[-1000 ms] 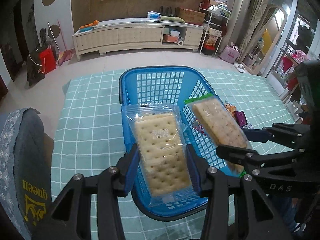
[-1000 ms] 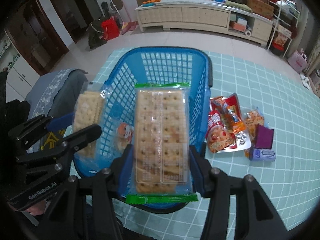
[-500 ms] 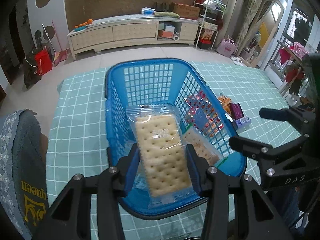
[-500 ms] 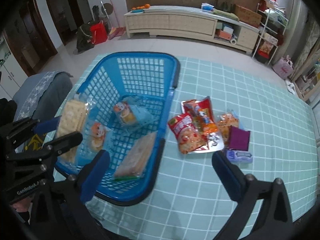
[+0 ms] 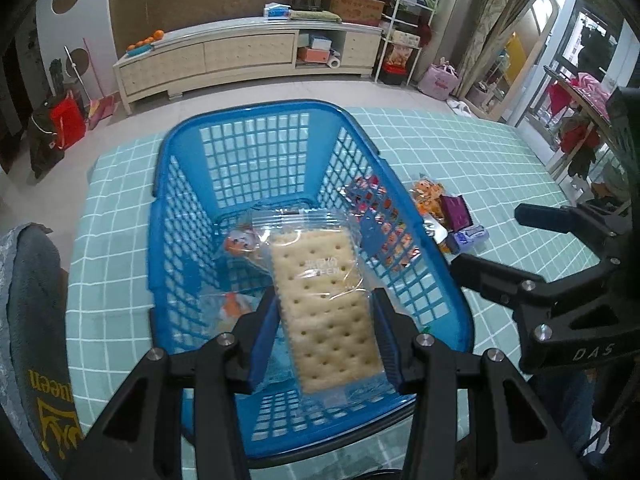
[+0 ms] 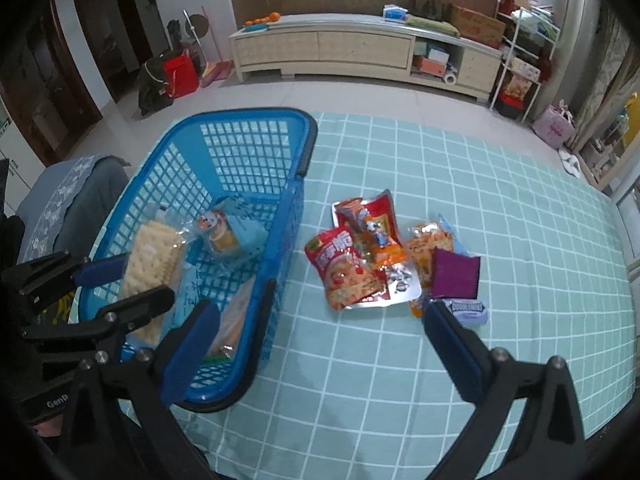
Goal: Organize snacks
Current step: 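Open both tools to release the crackers and lift away from the basket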
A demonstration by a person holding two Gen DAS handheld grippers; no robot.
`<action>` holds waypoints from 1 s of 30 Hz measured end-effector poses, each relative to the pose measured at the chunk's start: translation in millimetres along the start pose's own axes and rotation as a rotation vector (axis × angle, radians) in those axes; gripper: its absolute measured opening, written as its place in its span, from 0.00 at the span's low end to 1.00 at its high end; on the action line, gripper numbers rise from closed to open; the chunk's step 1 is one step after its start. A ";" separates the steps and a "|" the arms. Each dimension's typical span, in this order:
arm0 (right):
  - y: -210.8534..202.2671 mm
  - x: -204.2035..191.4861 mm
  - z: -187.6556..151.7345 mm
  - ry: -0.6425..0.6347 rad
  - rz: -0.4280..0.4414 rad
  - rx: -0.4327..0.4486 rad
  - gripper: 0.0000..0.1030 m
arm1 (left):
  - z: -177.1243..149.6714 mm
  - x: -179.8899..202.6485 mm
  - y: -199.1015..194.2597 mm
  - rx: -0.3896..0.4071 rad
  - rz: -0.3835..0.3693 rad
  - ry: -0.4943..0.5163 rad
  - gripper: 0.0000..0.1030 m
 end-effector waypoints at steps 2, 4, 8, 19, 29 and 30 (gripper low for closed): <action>1.0 2.5 -1.9 -0.003 -0.001 -0.003 1.00 | -0.3 4.4 3.3 -0.008 -0.005 0.006 0.42; 1.0 5.0 -3.3 -0.003 -0.006 -0.002 1.00 | -0.2 8.0 6.1 -0.014 0.000 0.014 0.42; -1.9 11.5 -5.0 0.008 -0.010 0.003 1.00 | -2.3 10.0 7.9 -0.028 -0.006 0.013 0.45; -32.0 13.6 -11.1 0.003 0.009 0.039 1.00 | -7.4 28.7 -31.2 0.064 0.017 0.080 0.63; -67.7 15.6 -28.7 -0.037 0.023 0.077 1.00 | -17.9 54.2 -64.9 0.130 0.003 0.081 0.67; -71.3 16.9 -30.5 -0.037 0.023 0.082 1.00 | -18.8 58.5 -66.7 0.134 0.002 0.086 0.67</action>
Point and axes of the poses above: each gripper's, at about its wrist camera, not at the fingertips, and y roughly the way its jaws point, x to its right, z to its top, the point moved 6 cm from there along y, roughly the way its jaws point, and after that the axes turned 8 degrees about -y, right-handed, at the moved point
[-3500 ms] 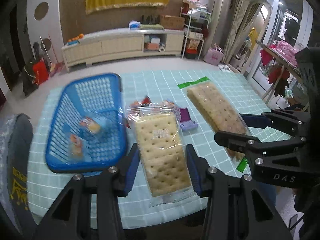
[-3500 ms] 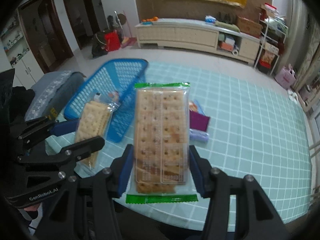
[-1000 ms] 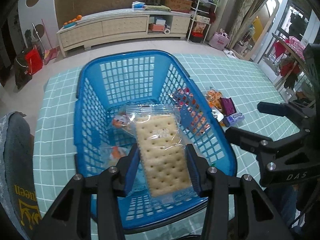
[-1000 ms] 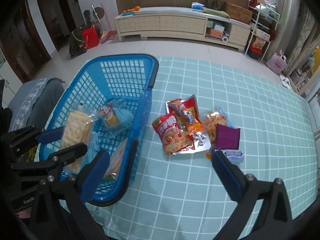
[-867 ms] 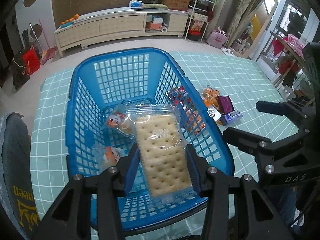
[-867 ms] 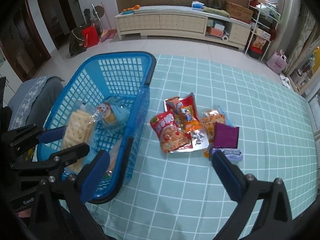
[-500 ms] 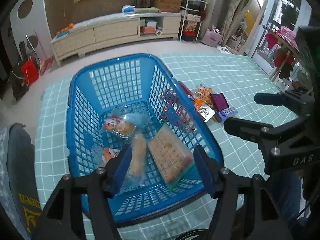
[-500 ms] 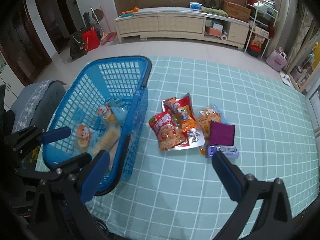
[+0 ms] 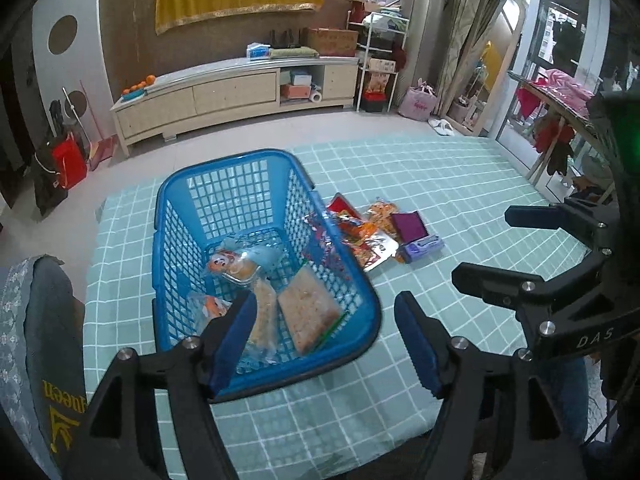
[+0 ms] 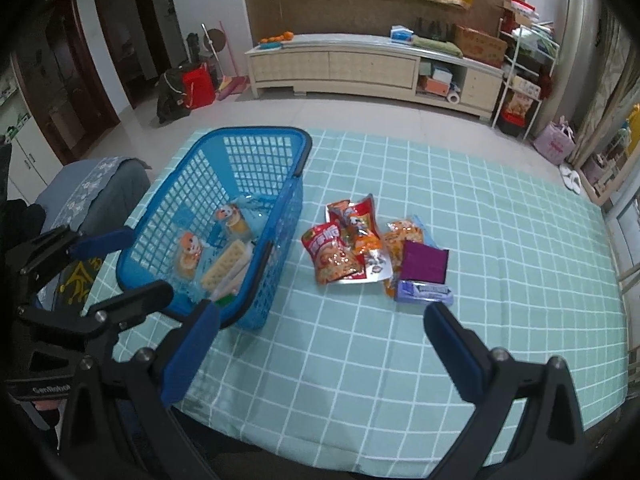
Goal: Organize snacks
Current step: 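Open both tools to release the crackers and lift away from the basket, then move both open tools from the basket toward the purple packet and gum box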
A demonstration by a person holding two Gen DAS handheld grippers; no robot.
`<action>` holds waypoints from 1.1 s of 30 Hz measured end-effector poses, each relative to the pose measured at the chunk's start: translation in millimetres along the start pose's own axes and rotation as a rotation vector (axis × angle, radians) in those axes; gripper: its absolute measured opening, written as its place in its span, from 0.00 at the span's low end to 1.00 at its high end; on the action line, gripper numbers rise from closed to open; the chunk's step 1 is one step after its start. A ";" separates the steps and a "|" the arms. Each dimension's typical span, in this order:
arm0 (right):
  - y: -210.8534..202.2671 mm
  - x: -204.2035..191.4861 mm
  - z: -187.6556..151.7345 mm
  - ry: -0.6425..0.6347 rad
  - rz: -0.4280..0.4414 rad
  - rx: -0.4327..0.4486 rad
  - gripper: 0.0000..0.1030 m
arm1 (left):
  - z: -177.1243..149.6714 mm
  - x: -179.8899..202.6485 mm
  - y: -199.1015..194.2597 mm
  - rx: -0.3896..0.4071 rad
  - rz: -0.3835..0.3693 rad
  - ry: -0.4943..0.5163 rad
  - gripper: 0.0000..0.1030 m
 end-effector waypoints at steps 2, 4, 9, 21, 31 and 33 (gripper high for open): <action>-7.6 3.9 -2.1 0.003 0.001 0.009 1.00 | -0.4 8.1 -5.5 0.016 0.007 0.012 0.70; -13.2 8.4 -4.7 0.006 -0.001 0.016 1.00 | 0.4 14.5 -9.9 0.036 0.014 0.027 0.70; -24.8 23.8 -11.3 0.023 -0.002 0.028 1.00 | 2.9 36.1 -12.5 0.046 0.004 0.061 0.73; -34.7 71.4 -32.9 0.068 -0.020 0.029 1.00 | 4.3 86.8 6.3 0.017 -0.006 0.117 0.76; -22.2 111.2 -52.1 0.101 0.003 0.011 1.00 | 2.5 126.7 45.4 -0.054 -0.006 0.135 0.76; -16.9 122.2 -55.4 0.111 0.006 0.005 1.00 | 3.2 133.1 54.8 -0.068 -0.006 0.138 0.76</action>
Point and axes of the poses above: each gripper's, at about its wrist camera, not at the fingertips, and y roughly the way its jaws point, x to its right, z to its top, the point moved 6 cm from there along y, roughly the way its jaws point, and after that the axes turned 8 degrees about -y, right-handed, at the moved point
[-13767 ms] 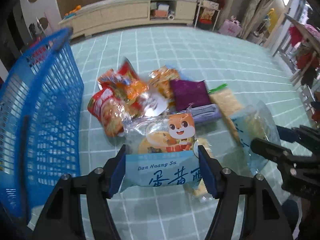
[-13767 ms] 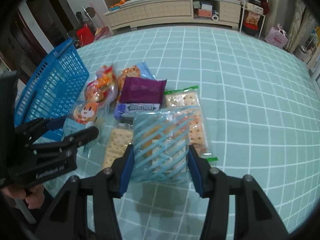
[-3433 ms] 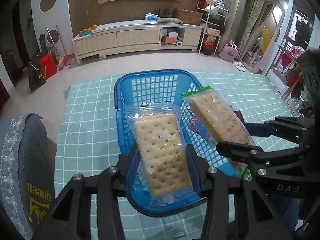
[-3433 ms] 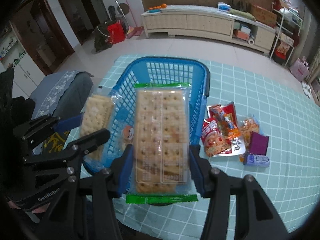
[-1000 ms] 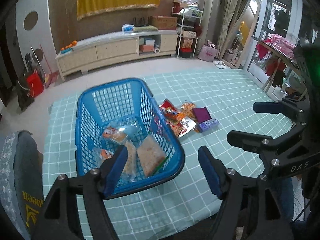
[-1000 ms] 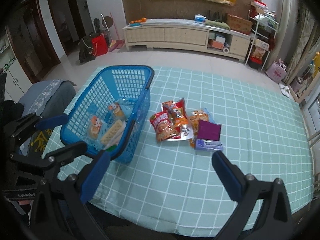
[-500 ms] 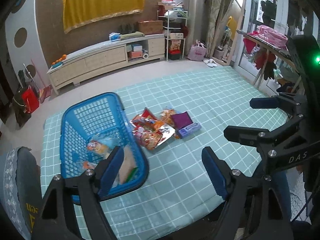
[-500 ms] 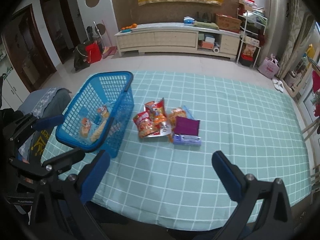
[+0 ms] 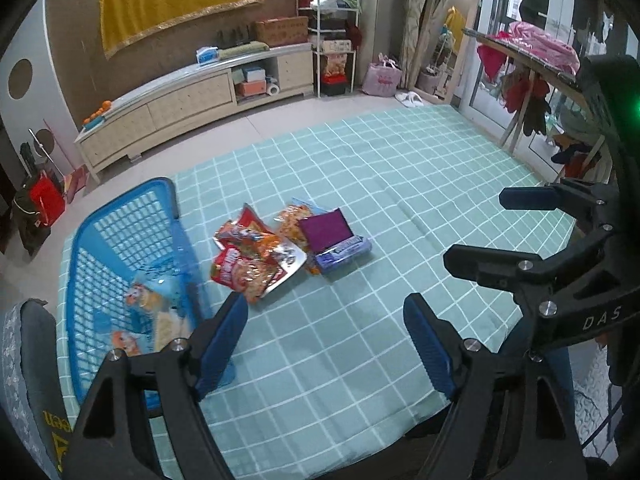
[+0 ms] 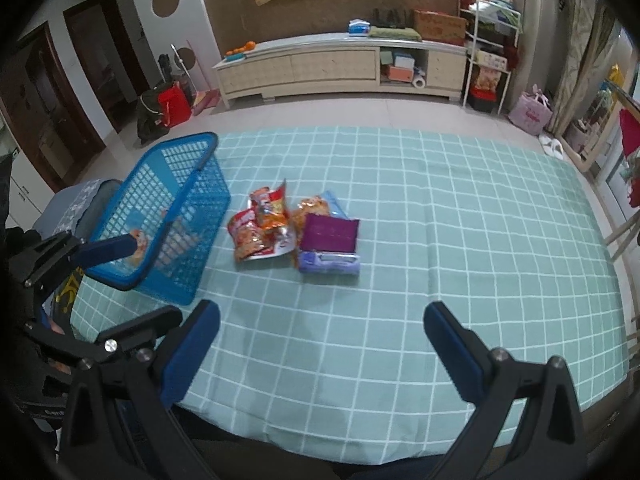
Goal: Organize snacks
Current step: 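Move both open tools from the basket toward the purple packet and gum box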
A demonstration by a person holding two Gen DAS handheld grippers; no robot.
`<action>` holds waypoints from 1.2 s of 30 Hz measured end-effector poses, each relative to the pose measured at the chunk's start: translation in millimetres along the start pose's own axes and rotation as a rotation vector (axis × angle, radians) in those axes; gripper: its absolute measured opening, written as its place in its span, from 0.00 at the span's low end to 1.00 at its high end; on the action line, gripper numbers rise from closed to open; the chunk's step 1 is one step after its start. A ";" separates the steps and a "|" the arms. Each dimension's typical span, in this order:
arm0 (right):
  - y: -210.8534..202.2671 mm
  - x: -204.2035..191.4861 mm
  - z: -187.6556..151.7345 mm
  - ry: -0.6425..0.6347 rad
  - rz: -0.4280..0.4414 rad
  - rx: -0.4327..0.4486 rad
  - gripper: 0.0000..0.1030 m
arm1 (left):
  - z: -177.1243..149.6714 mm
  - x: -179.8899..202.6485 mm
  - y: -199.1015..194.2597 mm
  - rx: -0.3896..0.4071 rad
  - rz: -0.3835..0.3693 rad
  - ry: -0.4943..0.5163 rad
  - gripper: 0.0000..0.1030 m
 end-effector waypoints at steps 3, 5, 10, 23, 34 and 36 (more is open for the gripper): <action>6.9 15.1 -2.3 0.011 -0.003 -0.009 1.00 | 2.5 7.2 13.6 -0.023 0.001 -0.001 0.76; 11.3 25.5 -3.0 0.018 -0.006 -0.011 1.00 | 4.7 11.2 22.6 -0.036 0.004 -0.004 0.76; 27.5 46.3 -5.3 0.035 0.006 -0.026 1.00 | 9.7 21.5 47.3 -0.071 0.008 0.000 0.76; 86.5 60.7 -1.7 -0.076 0.140 -0.024 1.00 | 10.4 13.5 100.6 -0.129 0.019 -0.054 0.76; 153.5 43.4 -2.2 -0.271 0.233 -0.096 0.84 | -5.8 -21.9 130.0 -0.176 0.052 -0.154 0.76; 164.8 36.7 -3.3 -0.316 0.242 -0.111 0.79 | -7.3 -25.2 133.6 -0.183 0.056 -0.160 0.76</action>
Point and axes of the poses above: each gripper's, at about its wrist camera, not at the fingertips, and y roughly the way its jaws point, x to its right, z to its top, the point moved 6 cm from there along y, roughly the way its jaws point, and after that the axes turned 8 degrees about -y, right-handed, at the moved point
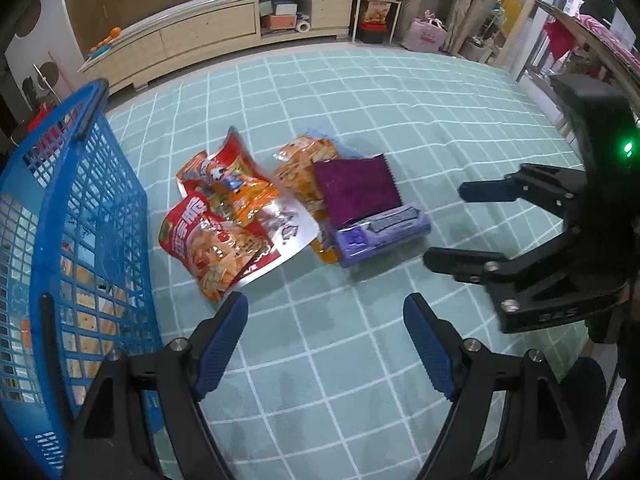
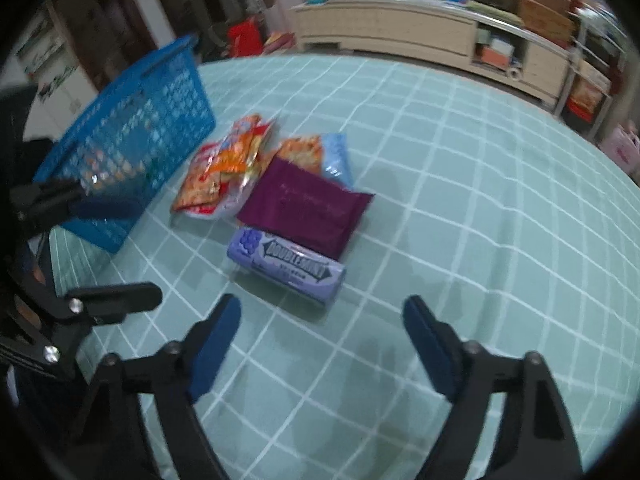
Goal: Organize snacks
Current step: 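Move both open tools from the basket toward the purple packet and gum box, then lower the right tool onto the purple Doublemint gum box and close it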
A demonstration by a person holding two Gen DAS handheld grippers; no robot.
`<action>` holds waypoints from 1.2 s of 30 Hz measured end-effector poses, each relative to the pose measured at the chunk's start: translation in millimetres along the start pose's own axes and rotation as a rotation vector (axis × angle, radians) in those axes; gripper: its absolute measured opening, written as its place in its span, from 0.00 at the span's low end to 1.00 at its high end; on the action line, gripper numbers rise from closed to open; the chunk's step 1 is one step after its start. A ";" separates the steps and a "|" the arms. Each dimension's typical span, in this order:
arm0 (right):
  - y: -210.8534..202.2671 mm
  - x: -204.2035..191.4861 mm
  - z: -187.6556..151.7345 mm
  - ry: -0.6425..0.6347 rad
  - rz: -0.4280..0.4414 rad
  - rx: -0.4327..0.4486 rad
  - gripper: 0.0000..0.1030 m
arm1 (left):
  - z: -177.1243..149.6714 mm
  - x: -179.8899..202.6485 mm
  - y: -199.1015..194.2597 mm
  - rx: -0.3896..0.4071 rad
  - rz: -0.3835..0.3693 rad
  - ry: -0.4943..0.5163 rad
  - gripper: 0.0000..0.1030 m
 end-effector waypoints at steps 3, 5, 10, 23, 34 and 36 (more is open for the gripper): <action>15.9 -4.6 2.7 -0.072 -0.003 -0.029 0.76 | 1.1 -3.3 4.5 -0.006 -0.001 -0.002 0.76; 22.5 -6.8 5.3 -0.106 0.003 -0.041 0.74 | 3.1 -3.0 8.6 -0.006 0.003 0.004 0.76; 29.4 -6.6 10.1 -0.156 0.029 -0.054 0.66 | 6.1 -5.5 15.6 -0.007 0.008 0.012 0.76; 21.0 -33.1 5.9 -0.331 0.044 -0.123 0.46 | -5.0 -12.3 15.4 -0.020 -0.021 -0.005 0.76; 29.5 -49.2 23.3 -0.473 0.014 -0.155 0.46 | -18.1 -15.4 7.2 -0.032 -0.007 -0.013 0.76; 30.6 -51.0 24.2 -0.495 0.011 -0.160 0.46 | -20.5 -14.0 7.0 -0.034 -0.007 -0.014 0.76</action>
Point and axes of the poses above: each gripper's, at about its wrist camera, not at the fingertips, and y roughly the way its jaws point, x to its right, z to its top, the point moved 6 cm from there along y, roughly the way its jaws point, and after that the axes turned 8 degrees about -y, right-handed, at the moved point
